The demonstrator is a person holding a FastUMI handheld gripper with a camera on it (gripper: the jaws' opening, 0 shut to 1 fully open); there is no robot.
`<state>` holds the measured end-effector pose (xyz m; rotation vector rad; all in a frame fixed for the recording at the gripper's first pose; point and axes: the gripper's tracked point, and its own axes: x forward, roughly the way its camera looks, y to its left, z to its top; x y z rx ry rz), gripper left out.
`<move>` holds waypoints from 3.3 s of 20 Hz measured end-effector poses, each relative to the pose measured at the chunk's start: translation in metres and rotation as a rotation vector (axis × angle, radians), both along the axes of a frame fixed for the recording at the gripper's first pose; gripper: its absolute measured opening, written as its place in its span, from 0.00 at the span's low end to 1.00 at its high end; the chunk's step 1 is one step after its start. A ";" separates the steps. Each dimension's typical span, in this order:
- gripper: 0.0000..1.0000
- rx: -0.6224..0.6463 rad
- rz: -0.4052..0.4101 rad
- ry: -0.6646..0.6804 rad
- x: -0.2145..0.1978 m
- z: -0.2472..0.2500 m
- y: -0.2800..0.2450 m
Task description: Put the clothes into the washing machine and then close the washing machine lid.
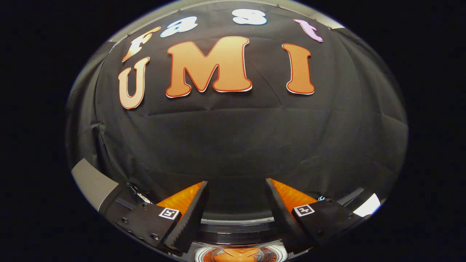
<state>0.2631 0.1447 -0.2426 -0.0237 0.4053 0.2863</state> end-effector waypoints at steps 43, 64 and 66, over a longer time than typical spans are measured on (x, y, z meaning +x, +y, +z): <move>0.98 0.129 0.010 -0.140 -0.200 0.119 -0.041; 0.98 0.079 0.005 -0.351 -0.274 0.288 -0.067; 0.98 0.107 0.001 -0.357 -0.281 0.293 -0.069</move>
